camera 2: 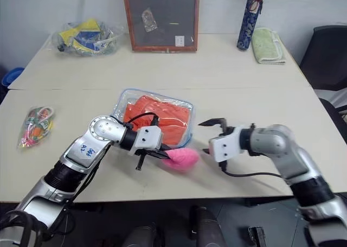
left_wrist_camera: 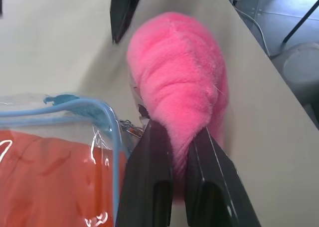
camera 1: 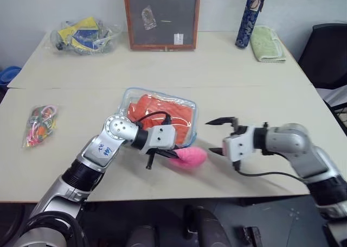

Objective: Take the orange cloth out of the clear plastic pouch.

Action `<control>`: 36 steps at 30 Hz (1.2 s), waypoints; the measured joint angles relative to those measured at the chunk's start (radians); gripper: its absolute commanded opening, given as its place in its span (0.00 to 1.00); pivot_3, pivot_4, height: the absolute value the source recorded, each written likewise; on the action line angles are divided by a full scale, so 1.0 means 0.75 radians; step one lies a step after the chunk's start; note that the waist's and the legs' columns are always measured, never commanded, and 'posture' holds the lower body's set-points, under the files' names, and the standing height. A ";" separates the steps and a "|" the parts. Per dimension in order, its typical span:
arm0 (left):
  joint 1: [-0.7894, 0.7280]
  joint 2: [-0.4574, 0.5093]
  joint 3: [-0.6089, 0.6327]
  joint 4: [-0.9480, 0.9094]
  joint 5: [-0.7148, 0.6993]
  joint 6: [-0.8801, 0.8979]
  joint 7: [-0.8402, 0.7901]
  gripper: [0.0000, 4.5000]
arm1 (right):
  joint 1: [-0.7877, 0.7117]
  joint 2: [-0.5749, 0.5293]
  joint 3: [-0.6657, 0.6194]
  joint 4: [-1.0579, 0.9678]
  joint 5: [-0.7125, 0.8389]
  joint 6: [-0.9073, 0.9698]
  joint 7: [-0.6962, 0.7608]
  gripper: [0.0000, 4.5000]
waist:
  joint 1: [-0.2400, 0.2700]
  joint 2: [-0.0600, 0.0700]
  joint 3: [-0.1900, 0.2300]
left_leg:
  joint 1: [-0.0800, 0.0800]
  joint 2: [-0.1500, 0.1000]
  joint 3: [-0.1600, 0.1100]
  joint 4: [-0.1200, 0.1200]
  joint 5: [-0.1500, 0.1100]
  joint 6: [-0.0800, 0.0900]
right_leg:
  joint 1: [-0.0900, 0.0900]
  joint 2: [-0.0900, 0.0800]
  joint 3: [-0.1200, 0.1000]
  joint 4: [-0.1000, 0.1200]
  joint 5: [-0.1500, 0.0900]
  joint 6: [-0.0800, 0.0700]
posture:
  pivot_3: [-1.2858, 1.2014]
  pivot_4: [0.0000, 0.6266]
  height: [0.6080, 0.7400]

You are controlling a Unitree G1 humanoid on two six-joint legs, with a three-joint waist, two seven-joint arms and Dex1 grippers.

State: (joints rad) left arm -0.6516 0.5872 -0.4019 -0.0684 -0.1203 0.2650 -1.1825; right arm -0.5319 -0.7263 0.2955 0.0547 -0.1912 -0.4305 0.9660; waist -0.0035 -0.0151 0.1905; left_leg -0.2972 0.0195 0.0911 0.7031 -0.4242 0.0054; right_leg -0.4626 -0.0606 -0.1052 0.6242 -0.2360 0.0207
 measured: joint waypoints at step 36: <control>0.332 0.364 0.661 -0.098 -0.425 0.590 0.054 0.00 | -0.036 -0.132 0.019 0.186 0.051 -0.353 0.059 0.01 | 0.001 0.003 0.002 | -0.003 0.003 -0.008 0.007 -0.002 -0.001 | -0.003 -0.001 -0.007 -0.001 0.000 -0.001 | 0.52 0.24 1.00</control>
State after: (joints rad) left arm -0.4029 0.8602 0.0940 -0.1415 -0.4388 0.7076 -1.1422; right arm -0.5592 -0.8256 0.3093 0.1943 -0.1526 -0.6949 1.0103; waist -0.0031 -0.0130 0.1920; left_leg -0.2996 0.0221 0.0850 0.7085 -0.4254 0.0049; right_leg -0.4649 -0.0616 -0.1108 0.6233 -0.2361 0.0199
